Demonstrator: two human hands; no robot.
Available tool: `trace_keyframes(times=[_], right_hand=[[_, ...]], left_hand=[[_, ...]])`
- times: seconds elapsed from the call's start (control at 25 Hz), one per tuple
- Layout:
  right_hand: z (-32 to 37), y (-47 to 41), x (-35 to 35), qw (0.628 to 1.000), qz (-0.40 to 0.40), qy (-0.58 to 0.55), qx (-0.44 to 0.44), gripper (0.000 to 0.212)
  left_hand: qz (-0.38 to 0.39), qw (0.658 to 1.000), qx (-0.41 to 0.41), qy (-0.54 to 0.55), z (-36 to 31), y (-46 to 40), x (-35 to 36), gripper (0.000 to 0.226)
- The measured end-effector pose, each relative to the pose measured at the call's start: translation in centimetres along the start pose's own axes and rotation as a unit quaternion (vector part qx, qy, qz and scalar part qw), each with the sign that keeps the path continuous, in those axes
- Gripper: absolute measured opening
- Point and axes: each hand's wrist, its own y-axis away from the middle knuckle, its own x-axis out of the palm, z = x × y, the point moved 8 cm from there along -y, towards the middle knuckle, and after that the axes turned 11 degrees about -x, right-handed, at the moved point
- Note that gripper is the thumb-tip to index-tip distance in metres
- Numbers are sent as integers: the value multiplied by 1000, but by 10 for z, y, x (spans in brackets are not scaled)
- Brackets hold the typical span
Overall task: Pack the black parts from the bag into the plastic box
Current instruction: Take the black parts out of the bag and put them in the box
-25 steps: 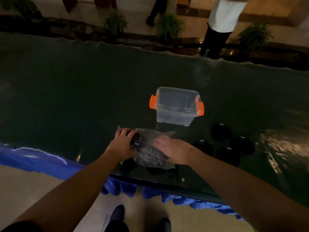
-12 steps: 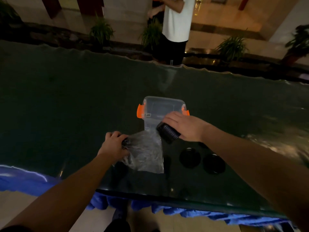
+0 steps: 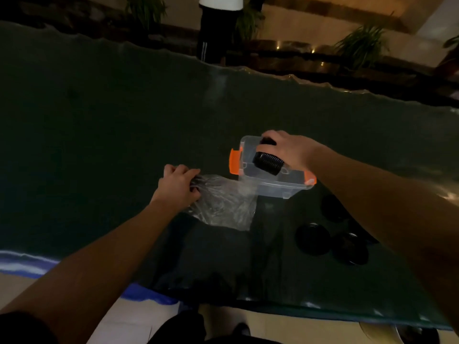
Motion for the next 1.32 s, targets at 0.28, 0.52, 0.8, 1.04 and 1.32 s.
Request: trace_keyframes(times=[0.28,0.52,0.8,1.04,1.32], right_hand=[[8,-57,48,995,64,53,-48,88],[7,-55,74,998,14,-54,-15,73],[5,-61,75,999,-22,-25,-2,77],[-4,-43,59,996,-28,-68,44,74],[34,33,-29,938,-296,-172,58,25]], left_hand=[[-13,1000,21,12,19,-17,-6,59],[-14,999,36,29,22,-10,-2,62],[-26,999,22,22,28,-5,-2,71],[-24,999,8,24,27,-2,-6,85],[3,998,-28,56,39,-2,-5,103]])
